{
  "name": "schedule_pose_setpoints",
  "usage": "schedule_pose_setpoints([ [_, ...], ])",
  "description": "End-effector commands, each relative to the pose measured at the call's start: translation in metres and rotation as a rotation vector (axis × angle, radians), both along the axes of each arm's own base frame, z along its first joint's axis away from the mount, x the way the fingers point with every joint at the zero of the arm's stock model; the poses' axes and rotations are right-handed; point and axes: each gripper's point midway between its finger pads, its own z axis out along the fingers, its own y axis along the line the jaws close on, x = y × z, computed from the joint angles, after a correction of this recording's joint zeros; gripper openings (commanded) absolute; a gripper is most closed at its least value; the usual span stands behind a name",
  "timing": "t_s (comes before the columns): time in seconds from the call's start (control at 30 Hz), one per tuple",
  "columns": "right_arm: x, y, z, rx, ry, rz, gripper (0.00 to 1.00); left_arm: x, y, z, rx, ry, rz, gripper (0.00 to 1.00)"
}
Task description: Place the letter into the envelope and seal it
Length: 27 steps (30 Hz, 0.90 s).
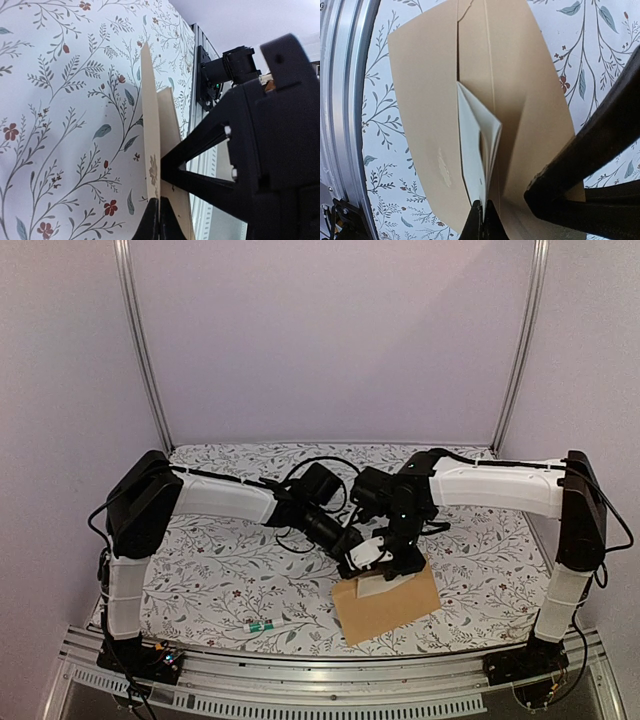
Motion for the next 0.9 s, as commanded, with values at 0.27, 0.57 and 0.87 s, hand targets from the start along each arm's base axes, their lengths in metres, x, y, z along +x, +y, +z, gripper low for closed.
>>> schedule_pose_setpoints([
  [0.27, -0.012, 0.003, -0.017, -0.014, 0.054, 0.015, 0.00, 0.009, -0.003, 0.013, -0.045, 0.022, 0.006, 0.00],
  [0.57, -0.017, 0.000, -0.024, -0.047, 0.062, 0.045, 0.00, 0.008, -0.003, 0.017, -0.053, 0.036, 0.019, 0.00],
  [0.87, -0.019, -0.001, -0.028, -0.046, 0.049, 0.052, 0.00, 0.009, -0.005, 0.017, -0.059, 0.051, 0.022, 0.00],
])
